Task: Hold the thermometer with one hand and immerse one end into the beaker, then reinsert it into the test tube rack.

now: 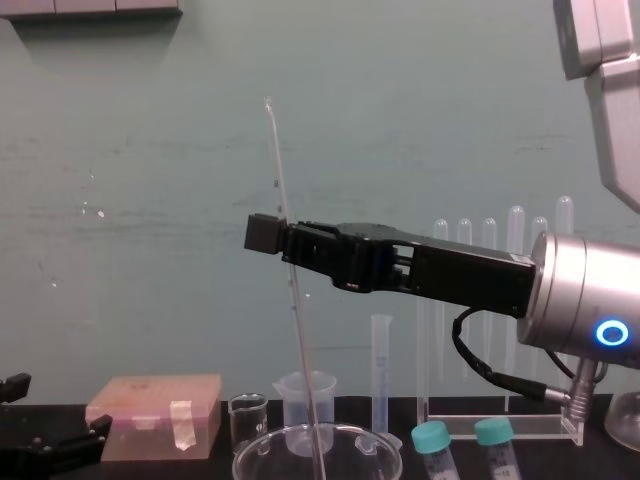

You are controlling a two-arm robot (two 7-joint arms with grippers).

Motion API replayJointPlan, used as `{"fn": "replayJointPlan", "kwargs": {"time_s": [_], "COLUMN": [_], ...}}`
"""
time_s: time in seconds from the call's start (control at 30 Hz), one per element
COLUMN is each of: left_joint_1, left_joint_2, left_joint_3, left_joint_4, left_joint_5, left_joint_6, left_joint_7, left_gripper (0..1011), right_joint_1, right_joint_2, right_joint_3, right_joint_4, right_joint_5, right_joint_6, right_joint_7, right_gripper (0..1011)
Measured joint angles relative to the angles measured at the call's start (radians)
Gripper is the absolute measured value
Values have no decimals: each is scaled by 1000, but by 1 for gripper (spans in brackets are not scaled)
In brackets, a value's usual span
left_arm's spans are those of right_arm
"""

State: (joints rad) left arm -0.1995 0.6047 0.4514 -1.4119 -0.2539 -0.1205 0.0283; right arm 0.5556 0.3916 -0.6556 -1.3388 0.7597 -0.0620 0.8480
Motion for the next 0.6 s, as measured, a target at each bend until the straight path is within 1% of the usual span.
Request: {"fn": "replayJointPlan", "kwargs": {"time_s": [0.6], "left_joint_1": [0], "left_joint_2": [0], "left_joint_3": [0], "left_joint_4": [0], "left_joint_5": [0], "left_joint_6": [0], "left_joint_7": [0], "left_gripper": [1008], "right_joint_1": [-7], "right_joint_2": [4], "right_joint_3": [-1], "right_joint_4": [-13], "right_joint_5": [-1], "right_joint_6": [0], "right_joint_7": [-5], "right_gripper": [51]}}
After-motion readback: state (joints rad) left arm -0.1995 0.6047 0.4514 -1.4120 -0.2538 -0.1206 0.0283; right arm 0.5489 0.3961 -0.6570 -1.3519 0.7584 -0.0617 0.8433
